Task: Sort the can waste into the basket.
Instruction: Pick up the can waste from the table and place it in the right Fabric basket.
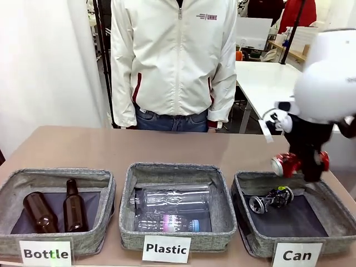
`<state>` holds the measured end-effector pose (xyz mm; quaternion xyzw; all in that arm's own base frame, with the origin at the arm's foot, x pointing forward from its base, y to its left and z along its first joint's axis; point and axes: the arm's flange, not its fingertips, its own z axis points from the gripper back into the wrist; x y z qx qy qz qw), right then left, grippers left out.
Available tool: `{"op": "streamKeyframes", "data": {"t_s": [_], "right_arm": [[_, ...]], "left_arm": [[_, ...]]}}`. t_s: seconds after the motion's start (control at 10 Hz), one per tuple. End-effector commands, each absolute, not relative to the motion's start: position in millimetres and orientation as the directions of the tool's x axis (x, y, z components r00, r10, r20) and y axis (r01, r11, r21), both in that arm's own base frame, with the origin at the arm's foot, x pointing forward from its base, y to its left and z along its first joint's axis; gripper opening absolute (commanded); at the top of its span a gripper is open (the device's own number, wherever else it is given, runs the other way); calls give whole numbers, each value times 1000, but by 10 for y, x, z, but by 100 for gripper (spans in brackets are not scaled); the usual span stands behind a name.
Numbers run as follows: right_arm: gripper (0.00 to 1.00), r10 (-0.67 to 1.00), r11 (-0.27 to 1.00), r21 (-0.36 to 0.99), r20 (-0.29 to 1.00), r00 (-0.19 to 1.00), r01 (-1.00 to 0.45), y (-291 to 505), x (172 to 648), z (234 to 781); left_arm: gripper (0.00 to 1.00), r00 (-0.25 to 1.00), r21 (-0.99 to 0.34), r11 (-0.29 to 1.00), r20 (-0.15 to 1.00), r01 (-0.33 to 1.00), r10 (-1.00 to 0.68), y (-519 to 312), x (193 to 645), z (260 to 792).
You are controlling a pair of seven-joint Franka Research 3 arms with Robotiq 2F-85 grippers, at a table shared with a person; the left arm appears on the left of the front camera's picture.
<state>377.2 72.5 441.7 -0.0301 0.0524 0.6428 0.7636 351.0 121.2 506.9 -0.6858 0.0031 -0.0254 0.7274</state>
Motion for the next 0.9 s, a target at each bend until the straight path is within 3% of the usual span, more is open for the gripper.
{"op": "streamKeyframes", "data": {"t_s": [0.0,0.3,0.4,0.5,0.6,0.7,0.8], "right_arm": [[0,967,235,-25,-97,237,-972,702,3548,4365],[0,969,237,-31,-60,239,-971,621,3584,4325],[60,967,248,-81,-47,252,-965,596,3630,4335],[60,968,242,-69,-58,246,-968,600,3647,4348],[100,968,240,-60,-60,243,-969,605,3656,4361],[64,967,243,-63,-64,247,-968,610,3653,4362],[100,965,250,-68,-67,255,-966,607,3661,4359]], "left_arm": [[100,998,-998,38,46,47,-42,1211,3511,5085],[100,998,-998,38,46,47,-42,1211,3511,5085],[100,998,-998,38,46,47,-42,1211,3511,5085],[100,998,-998,38,46,47,-42,1211,3511,5085],[100,998,-998,38,46,47,-42,1211,3511,5085],[100,998,-998,38,46,47,-42,1211,3511,5085],[100,998,-998,38,46,47,-42,1211,3511,5085]]}}
